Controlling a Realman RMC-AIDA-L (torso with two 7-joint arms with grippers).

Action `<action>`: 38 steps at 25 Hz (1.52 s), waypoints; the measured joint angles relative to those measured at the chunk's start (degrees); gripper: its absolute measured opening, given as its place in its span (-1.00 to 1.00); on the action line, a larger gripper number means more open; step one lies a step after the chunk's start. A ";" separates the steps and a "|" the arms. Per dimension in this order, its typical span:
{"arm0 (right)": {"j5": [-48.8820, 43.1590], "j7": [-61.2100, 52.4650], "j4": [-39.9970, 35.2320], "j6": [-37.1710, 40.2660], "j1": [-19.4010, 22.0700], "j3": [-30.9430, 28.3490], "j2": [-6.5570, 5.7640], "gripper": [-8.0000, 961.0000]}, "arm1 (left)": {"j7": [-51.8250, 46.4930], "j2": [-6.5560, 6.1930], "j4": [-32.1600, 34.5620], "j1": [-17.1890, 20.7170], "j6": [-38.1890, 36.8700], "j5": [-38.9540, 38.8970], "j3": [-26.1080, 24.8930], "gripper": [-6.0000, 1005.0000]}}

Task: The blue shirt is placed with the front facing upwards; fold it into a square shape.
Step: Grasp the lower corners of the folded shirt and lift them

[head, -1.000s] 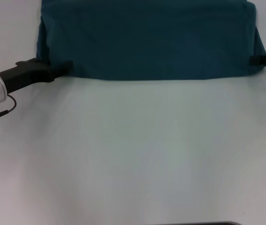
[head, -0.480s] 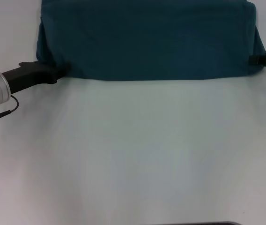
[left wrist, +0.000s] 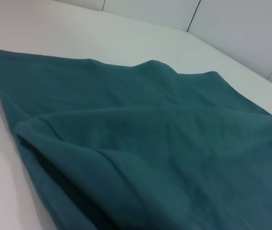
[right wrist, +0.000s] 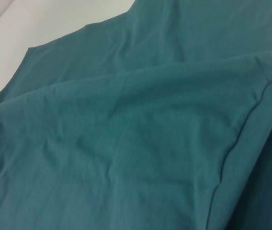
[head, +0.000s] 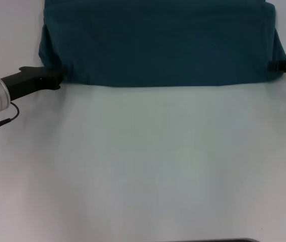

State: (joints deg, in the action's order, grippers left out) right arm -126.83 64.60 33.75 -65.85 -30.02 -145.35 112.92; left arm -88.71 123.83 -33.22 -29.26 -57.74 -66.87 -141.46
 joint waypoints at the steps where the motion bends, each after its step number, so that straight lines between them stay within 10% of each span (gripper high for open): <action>1: -0.02 0.02 0.00 -0.02 0.02 -0.01 0.00 -0.94 | -0.01 0.00 0.00 -0.05 0.00 -0.01 0.01 -0.55; 8: 0.01 0.20 0.00 -0.07 0.23 -0.06 0.00 -0.94 | -0.57 -0.04 -0.38 -0.13 -0.11 -0.02 -0.23 -0.99; 38: 3.87 16.87 2.50 -18.32 12.80 -9.81 2.03 -0.94 | -7.27 -2.60 -10.21 11.31 -23.45 -0.32 -1.43 -0.99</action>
State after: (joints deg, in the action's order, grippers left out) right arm -122.96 81.47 36.25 -84.17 -17.23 -155.16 114.95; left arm -95.98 121.22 -43.44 -17.95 -81.19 -67.20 -142.89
